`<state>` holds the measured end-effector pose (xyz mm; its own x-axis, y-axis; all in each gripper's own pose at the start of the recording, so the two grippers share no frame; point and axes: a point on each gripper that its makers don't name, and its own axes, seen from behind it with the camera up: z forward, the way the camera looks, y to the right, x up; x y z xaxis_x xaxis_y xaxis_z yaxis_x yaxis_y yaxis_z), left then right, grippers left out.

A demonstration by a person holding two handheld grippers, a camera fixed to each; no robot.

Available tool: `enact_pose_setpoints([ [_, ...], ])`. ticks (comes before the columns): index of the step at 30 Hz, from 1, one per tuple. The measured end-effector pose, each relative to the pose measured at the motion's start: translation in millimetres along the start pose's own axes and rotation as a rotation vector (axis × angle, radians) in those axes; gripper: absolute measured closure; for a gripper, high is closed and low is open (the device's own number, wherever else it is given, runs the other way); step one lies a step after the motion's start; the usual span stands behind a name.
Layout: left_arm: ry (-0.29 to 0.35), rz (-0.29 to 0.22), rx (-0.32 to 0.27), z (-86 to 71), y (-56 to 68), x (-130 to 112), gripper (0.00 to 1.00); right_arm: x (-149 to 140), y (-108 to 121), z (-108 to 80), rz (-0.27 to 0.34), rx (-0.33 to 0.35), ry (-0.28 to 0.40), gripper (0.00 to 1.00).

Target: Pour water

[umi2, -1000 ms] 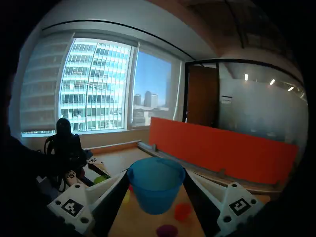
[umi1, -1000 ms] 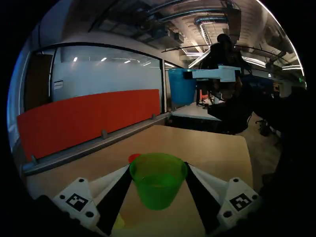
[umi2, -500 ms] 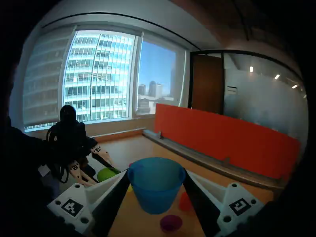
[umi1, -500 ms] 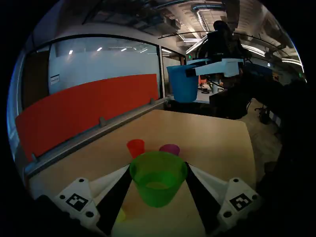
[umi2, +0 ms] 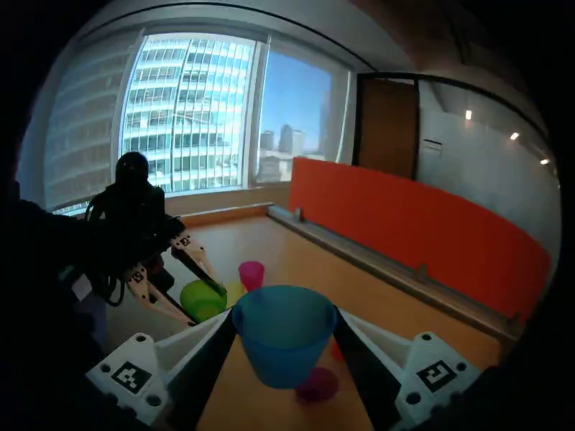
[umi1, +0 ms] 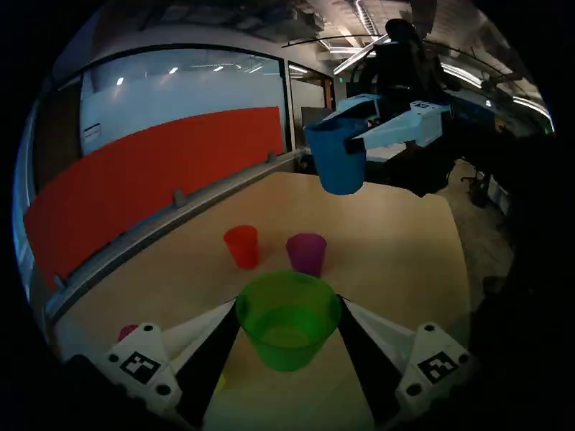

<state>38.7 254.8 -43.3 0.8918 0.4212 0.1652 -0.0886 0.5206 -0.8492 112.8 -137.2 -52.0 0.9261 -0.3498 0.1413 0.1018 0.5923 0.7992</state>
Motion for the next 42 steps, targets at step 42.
enact_pose_setpoints([
  [42,-0.226,-0.042,-0.085,52.9,14.4,-83.9,0.11,-110.2,-13.2,43.6,-0.021,0.084,-0.215,0.07],
])
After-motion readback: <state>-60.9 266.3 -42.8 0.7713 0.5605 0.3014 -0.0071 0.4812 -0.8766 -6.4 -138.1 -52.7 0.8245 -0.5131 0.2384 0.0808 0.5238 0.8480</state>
